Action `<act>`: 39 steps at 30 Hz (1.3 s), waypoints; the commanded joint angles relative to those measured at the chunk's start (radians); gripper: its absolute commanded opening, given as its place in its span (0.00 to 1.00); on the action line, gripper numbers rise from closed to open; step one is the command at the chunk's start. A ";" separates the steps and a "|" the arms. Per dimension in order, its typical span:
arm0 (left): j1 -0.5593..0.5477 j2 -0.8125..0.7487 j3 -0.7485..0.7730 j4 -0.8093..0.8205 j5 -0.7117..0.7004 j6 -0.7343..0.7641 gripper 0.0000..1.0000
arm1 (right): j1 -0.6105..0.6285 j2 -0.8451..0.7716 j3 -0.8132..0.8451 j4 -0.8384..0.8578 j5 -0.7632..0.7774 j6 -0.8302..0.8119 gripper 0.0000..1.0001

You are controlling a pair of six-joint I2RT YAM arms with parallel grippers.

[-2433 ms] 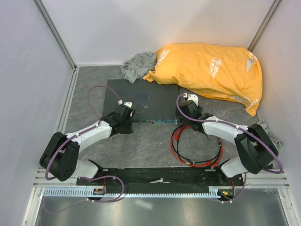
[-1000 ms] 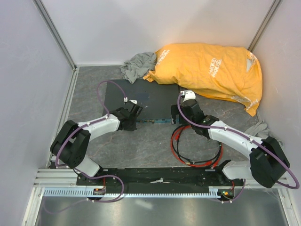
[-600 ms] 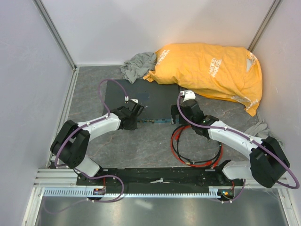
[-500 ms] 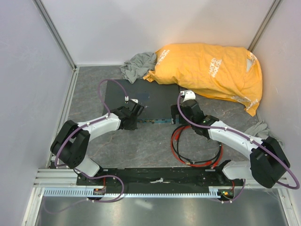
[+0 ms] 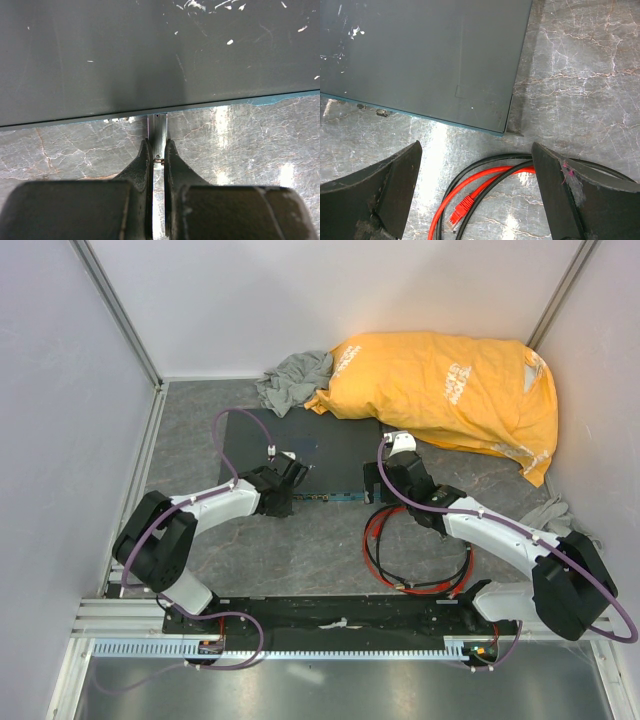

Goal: Insert the plug into the switch port

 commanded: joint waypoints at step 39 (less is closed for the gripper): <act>-0.043 -0.039 0.109 0.021 -0.044 -0.021 0.02 | 0.003 -0.019 0.007 0.039 0.000 -0.001 0.98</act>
